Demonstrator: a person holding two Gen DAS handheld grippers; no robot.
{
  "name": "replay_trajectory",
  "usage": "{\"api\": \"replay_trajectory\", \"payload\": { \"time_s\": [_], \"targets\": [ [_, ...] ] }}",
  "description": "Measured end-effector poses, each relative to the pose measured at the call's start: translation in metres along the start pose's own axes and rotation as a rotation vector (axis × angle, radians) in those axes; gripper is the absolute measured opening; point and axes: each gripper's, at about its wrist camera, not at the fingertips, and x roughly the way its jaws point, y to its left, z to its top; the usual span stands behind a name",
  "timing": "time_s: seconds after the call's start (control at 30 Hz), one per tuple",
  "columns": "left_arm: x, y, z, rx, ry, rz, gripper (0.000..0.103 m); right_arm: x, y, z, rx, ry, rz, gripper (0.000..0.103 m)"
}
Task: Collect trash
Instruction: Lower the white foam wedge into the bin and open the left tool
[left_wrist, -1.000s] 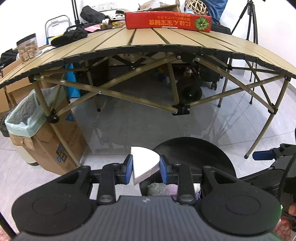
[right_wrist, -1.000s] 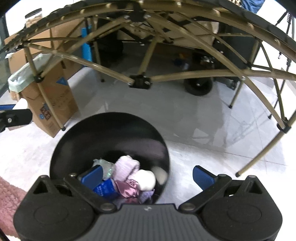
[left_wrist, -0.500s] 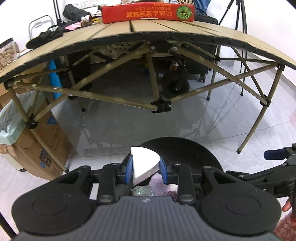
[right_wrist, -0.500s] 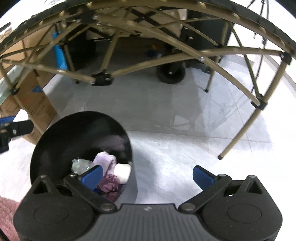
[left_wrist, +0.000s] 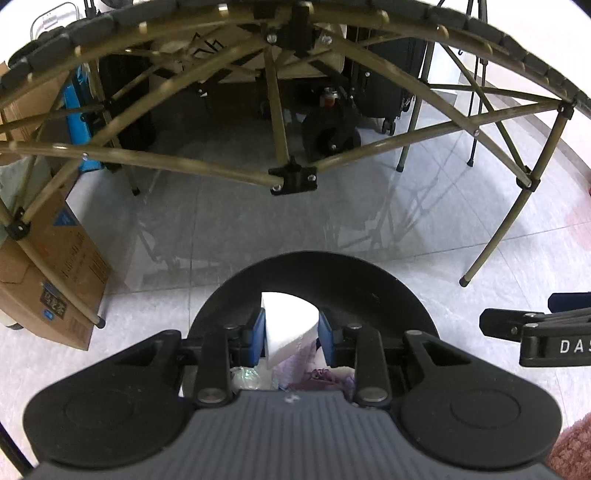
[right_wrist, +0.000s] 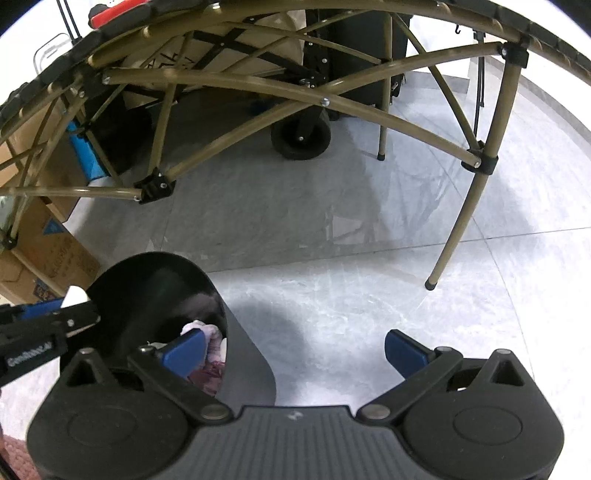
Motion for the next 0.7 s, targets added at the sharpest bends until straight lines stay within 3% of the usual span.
{"api": "replay_trajectory", "payload": {
  "time_s": [0.33,0.43,0.53,0.6,0.67,0.7],
  "targets": [
    [0.013,-0.002,-0.007,0.019,0.039,-0.005,0.031,0.005,0.01,0.001,-0.002,0.02,0.024,0.103],
    [0.011,-0.001,-0.007,0.013,0.039,-0.006,0.036,0.006,0.011,0.0,-0.001,0.023,0.022,0.103],
    [0.008,-0.001,-0.007,0.011,0.03,0.006,0.056,0.007,0.009,0.0,0.004,0.025,0.014,0.103],
    [0.005,0.0,-0.007,-0.003,0.018,0.015,0.086,0.007,0.007,0.0,0.009,0.022,0.01,0.103],
    [0.003,0.001,-0.006,-0.018,0.008,0.039,0.101,0.006,0.007,0.0,0.011,0.016,0.008,0.103],
    [0.002,0.001,-0.006,-0.023,0.005,0.051,0.103,0.005,0.007,0.0,0.012,0.013,0.008,0.103]
  ]
}}
